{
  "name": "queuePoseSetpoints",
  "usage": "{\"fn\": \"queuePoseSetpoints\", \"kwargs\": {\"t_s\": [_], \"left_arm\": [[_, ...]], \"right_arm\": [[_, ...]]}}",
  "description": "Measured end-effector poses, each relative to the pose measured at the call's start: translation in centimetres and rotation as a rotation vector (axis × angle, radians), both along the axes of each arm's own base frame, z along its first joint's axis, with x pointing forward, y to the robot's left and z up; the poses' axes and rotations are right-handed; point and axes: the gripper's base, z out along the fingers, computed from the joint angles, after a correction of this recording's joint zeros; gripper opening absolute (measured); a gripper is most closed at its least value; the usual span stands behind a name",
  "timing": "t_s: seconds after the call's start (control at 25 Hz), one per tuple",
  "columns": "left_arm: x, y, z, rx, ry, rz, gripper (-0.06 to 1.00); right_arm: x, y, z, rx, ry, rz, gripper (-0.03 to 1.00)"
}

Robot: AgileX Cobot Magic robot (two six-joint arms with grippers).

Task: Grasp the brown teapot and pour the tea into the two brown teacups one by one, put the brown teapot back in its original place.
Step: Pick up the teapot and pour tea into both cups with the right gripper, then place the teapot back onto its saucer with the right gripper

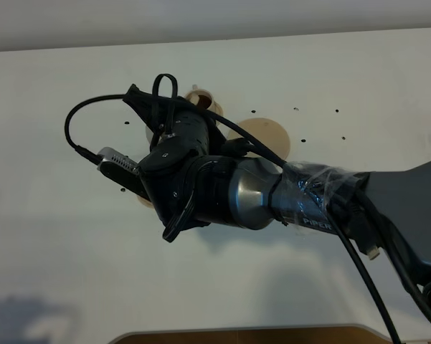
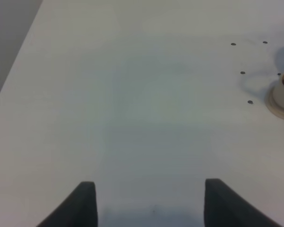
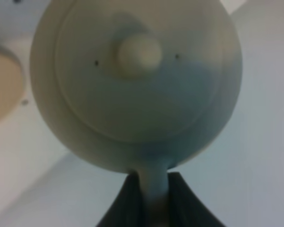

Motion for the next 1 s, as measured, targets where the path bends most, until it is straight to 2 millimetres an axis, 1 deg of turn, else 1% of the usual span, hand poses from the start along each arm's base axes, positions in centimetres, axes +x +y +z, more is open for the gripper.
{"fn": "queuePoseSetpoints", "kwargs": {"t_s": [0.28, 0.52, 0.68, 0.8, 0.92, 1.0], "left_arm": [[0.0, 0.0, 0.0, 0.0, 0.0, 0.0, 0.53], [0.0, 0.0, 0.0, 0.0, 0.0, 0.0, 0.53], [0.0, 0.0, 0.0, 0.0, 0.0, 0.0, 0.53], [0.0, 0.0, 0.0, 0.0, 0.0, 0.0, 0.53], [0.0, 0.0, 0.0, 0.001, 0.0, -0.001, 0.53], [0.0, 0.0, 0.0, 0.001, 0.0, -0.001, 0.53]], "right_arm": [[-0.2, -0.5, -0.3, 0.168, 0.03, -0.185, 0.11], [-1.0, -1.5, -0.5, 0.291, 0.088, -0.413, 0.11], [-1.8, -1.8, 0.6, 0.478, 0.151, -0.562, 0.11], [-2.6, -2.2, 2.1, 0.626, 0.196, -0.694, 0.11], [-3.2, -2.7, 2.8, 0.739, 0.273, -0.833, 0.11], [-3.3, -3.0, 3.0, 0.796, 0.322, -0.909, 0.11]]}}
